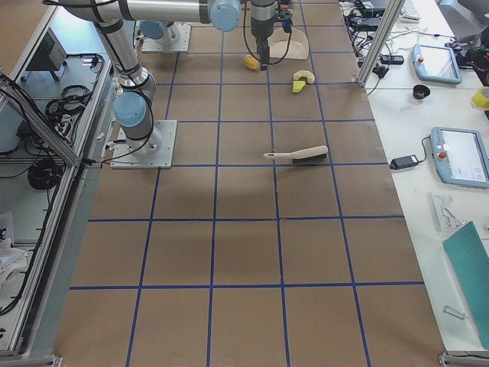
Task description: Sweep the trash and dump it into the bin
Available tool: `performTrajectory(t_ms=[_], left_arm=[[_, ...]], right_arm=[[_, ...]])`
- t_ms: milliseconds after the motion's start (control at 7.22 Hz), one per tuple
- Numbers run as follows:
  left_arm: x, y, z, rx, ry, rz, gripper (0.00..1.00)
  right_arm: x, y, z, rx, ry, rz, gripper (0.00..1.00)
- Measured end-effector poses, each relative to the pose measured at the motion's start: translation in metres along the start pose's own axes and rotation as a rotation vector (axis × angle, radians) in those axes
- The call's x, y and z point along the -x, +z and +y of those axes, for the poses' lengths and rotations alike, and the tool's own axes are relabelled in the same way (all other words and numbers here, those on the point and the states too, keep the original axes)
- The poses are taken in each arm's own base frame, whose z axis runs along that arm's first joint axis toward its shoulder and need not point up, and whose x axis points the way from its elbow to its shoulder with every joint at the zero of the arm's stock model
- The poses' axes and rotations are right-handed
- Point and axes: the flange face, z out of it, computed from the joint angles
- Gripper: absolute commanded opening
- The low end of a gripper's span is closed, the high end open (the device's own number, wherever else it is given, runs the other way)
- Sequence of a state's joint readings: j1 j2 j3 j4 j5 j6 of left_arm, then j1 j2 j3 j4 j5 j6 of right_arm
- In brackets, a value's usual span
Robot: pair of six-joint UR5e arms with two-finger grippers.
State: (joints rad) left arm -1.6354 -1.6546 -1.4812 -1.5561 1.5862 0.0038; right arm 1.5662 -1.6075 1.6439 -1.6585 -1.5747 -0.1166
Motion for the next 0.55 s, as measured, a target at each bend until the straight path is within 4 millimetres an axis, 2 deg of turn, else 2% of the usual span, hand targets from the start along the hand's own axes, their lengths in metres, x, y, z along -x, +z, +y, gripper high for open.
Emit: performTrajectory(t_ms=[554], left_arm=[[0.0019, 0.0090, -0.0021, 0.002, -0.003, -0.004, 1.00]], right_arm=[[-0.0008, -0.0012, 0.0007, -0.003, 0.001, 0.002, 1.00]])
